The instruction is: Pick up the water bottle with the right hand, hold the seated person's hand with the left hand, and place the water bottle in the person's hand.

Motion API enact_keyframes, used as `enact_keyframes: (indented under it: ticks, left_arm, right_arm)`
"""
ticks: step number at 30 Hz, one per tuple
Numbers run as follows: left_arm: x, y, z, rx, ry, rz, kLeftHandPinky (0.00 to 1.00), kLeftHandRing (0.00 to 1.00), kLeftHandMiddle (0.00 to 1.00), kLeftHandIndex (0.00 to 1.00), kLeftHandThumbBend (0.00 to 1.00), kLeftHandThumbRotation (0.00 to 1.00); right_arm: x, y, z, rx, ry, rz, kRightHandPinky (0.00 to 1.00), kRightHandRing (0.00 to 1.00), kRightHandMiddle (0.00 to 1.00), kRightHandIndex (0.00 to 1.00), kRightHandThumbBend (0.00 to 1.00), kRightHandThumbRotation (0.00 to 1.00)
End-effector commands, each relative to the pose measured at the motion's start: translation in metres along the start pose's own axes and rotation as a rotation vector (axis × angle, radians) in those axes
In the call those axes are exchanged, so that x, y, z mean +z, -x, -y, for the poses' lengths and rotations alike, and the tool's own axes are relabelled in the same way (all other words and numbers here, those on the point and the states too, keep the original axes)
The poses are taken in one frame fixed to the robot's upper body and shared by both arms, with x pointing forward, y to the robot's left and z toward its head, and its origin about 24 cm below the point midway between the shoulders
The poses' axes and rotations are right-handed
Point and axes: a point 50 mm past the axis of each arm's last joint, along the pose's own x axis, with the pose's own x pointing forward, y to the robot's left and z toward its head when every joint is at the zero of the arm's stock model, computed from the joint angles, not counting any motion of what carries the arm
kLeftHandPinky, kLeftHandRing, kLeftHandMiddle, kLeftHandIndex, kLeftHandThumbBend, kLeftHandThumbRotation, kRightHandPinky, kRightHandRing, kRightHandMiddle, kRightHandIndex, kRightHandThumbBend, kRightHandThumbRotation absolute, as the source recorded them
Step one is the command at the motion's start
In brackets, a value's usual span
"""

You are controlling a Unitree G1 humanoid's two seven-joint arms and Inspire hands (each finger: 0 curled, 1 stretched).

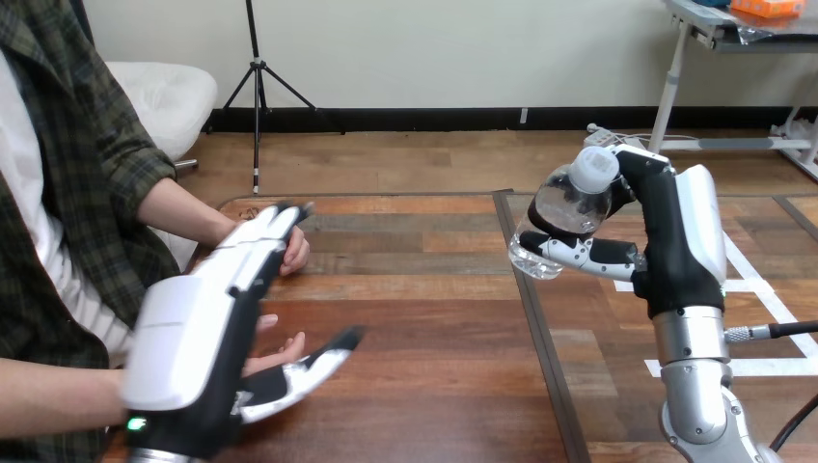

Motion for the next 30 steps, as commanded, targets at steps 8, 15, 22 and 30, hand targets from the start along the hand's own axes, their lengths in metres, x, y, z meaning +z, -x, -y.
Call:
enact_keyframes:
  ticks: [8, 15, 22, 30]
  left_arm:
    - [-0.005, -0.007, -0.039, -0.103, -0.290, -0.174, 0.76, 0.86, 0.88, 0.83, 0.98, 0.01]
    - [-0.012, -0.007, -0.041, -0.181, -0.397, -0.273, 0.76, 0.84, 0.86, 0.82, 1.00, 0.00]
    - [-0.017, -0.007, -0.039, -0.233, -0.451, -0.320, 0.74, 0.81, 0.83, 0.80, 1.00, 0.00]
    - [-0.024, -0.008, -0.036, -0.317, -0.480, -0.371, 0.73, 0.78, 0.80, 0.77, 1.00, 0.00]
  right_arm:
    - [0.025, -0.019, 0.004, -0.047, -0.056, 0.114, 0.42, 0.45, 0.48, 0.44, 0.75, 0.00]
    - [0.025, -0.018, 0.003, -0.036, -0.058, 0.118, 0.42, 0.45, 0.48, 0.44, 0.75, 0.00]
    - [0.025, -0.018, 0.003, -0.029, -0.057, 0.125, 0.42, 0.45, 0.48, 0.44, 0.75, 0.00]
    - [0.024, -0.017, 0.004, -0.026, -0.053, 0.125, 0.42, 0.45, 0.48, 0.44, 0.75, 0.00]
